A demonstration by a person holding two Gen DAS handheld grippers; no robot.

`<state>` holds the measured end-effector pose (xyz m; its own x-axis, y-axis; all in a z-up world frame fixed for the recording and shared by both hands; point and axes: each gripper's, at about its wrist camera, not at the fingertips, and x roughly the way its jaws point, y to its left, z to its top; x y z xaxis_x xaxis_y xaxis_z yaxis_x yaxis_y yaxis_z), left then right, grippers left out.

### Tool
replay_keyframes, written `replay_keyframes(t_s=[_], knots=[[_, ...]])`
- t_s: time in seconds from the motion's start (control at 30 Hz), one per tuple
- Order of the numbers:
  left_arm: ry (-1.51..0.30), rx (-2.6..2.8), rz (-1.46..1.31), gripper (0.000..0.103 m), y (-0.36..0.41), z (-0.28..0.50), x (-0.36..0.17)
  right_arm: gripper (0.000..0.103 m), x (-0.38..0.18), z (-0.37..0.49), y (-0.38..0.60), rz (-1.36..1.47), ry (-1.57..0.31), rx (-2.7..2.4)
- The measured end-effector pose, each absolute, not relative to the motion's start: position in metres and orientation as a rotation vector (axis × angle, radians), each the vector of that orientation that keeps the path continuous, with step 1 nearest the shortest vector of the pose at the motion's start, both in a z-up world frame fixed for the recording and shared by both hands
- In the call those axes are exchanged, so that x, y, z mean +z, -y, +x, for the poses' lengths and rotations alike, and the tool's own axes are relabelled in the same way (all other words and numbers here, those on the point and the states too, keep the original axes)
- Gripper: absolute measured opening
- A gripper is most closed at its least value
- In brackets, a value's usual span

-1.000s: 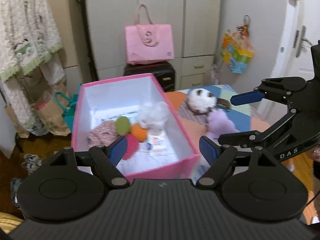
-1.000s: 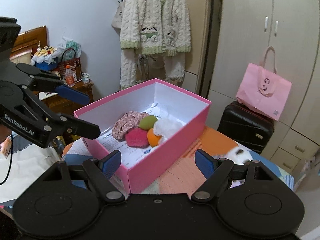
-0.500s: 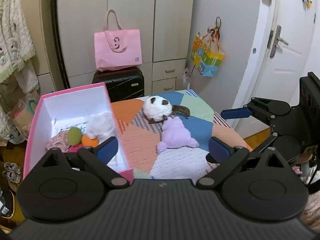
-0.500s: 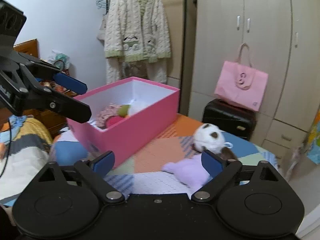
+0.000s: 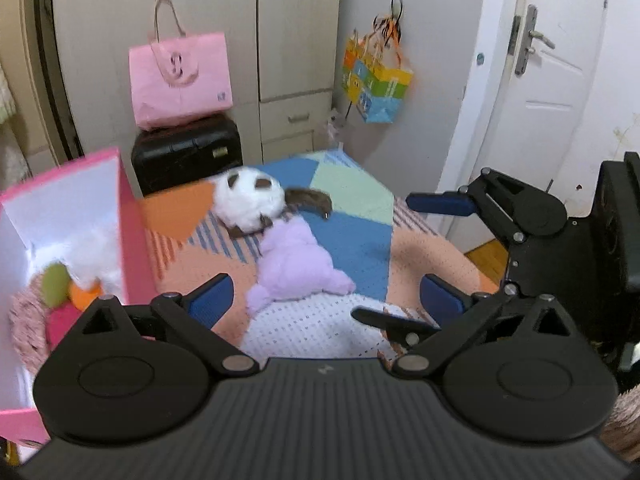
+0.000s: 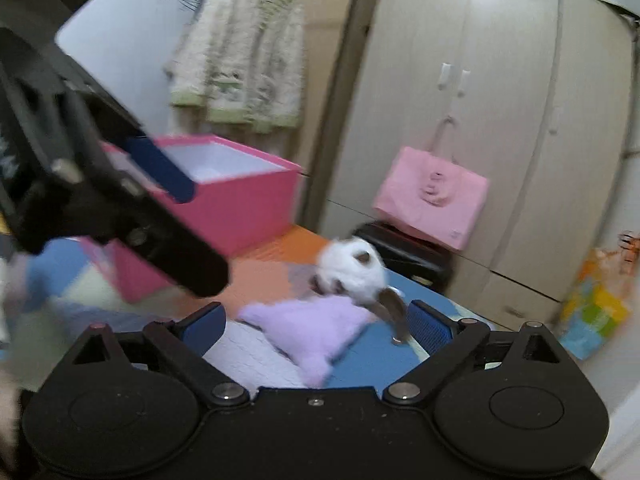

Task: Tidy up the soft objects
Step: 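Move both tools toward the lavender plush toy on the bed, then close both grippers on the lavender plush toy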

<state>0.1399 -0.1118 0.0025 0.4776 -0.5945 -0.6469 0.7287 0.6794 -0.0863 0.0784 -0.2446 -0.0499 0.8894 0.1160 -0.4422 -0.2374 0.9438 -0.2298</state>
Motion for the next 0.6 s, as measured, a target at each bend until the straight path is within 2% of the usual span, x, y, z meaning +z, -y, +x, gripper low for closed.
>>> replay_keyframes(t_s=[0.3, 0.4, 0.47, 0.53, 0.6], knots=[[-0.81, -0.806, 0.093, 0.097, 0.133, 0.184, -0.043, 0.099, -0.087, 0.119, 0.253, -0.246, -0.536, 0.195], [-0.862, -0.816, 0.05, 0.088, 0.136, 0.202, -0.056, 0.099, -0.091, 0.139, 0.256, -0.16, -0.585, 0.242], [-0.858, -0.795, 0.014, 0.087, 0.136, 0.211, -0.063, 0.099, -0.094, 0.151, 0.257, -0.126, -0.611, 0.261], [-0.879, -0.786, 0.016, 0.079, 0.14, 0.217, -0.071, 0.099, -0.099, 0.16, 0.257, -0.116, -0.639, 0.259], [-0.907, -0.8, -0.017, 0.077, 0.142, 0.223, -0.077, 0.098, -0.104, 0.165, 0.257, -0.104, -0.658, 0.256]])
